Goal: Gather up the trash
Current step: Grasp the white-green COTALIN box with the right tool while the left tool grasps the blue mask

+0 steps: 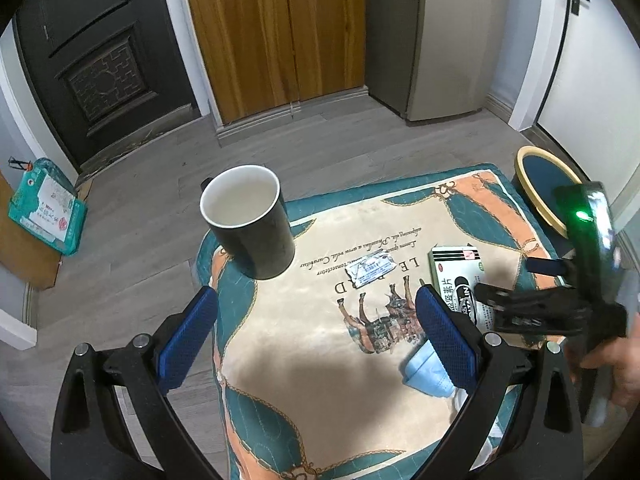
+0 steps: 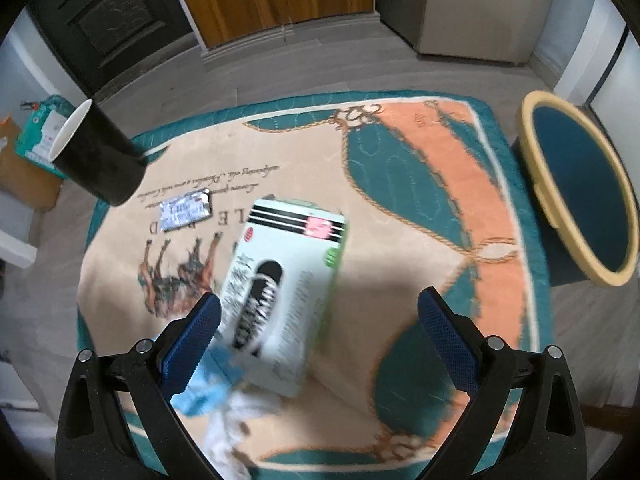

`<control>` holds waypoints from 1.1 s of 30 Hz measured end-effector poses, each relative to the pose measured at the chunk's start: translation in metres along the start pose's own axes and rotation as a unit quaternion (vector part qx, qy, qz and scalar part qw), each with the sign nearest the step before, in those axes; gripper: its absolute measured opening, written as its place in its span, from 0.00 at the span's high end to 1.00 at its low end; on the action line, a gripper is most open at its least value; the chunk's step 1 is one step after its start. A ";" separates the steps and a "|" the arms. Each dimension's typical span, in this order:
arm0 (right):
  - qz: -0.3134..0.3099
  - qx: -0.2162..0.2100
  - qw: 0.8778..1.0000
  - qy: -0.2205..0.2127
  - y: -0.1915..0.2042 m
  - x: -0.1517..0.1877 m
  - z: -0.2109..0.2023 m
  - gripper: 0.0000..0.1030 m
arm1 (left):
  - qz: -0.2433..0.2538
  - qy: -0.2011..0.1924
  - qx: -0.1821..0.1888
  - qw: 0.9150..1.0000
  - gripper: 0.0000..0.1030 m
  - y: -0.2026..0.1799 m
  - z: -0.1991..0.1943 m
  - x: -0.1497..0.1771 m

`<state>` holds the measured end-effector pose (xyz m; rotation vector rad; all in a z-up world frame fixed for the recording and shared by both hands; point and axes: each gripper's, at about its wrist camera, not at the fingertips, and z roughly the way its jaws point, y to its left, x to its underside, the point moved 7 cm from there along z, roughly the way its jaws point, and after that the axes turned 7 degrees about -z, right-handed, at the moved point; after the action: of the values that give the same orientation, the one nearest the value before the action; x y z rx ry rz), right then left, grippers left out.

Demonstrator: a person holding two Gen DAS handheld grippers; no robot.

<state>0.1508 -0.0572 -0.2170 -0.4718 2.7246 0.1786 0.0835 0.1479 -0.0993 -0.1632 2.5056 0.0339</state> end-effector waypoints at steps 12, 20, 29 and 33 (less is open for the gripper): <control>0.020 0.042 0.998 0.030 0.015 -0.026 0.054 0.15 | 0.011 0.000 0.016 1.000 0.06 -0.004 -0.001 -0.005; 0.026 0.045 0.998 -0.028 -0.001 -0.029 0.011 0.28 | 0.023 -0.005 0.016 1.000 0.06 -0.014 -0.008 -0.004; 0.066 0.044 0.990 -0.116 -0.045 -0.026 -0.075 0.28 | -0.010 0.009 0.032 0.999 0.06 -0.029 -0.020 0.010; 0.081 0.046 0.986 -0.137 -0.064 -0.019 -0.102 0.28 | -0.075 0.001 0.050 0.996 0.06 -0.050 -0.023 0.018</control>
<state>0.1551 -0.1304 -0.1192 -0.1848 2.4867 0.1475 0.0618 0.0946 -0.0912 -0.3103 2.4836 -0.1541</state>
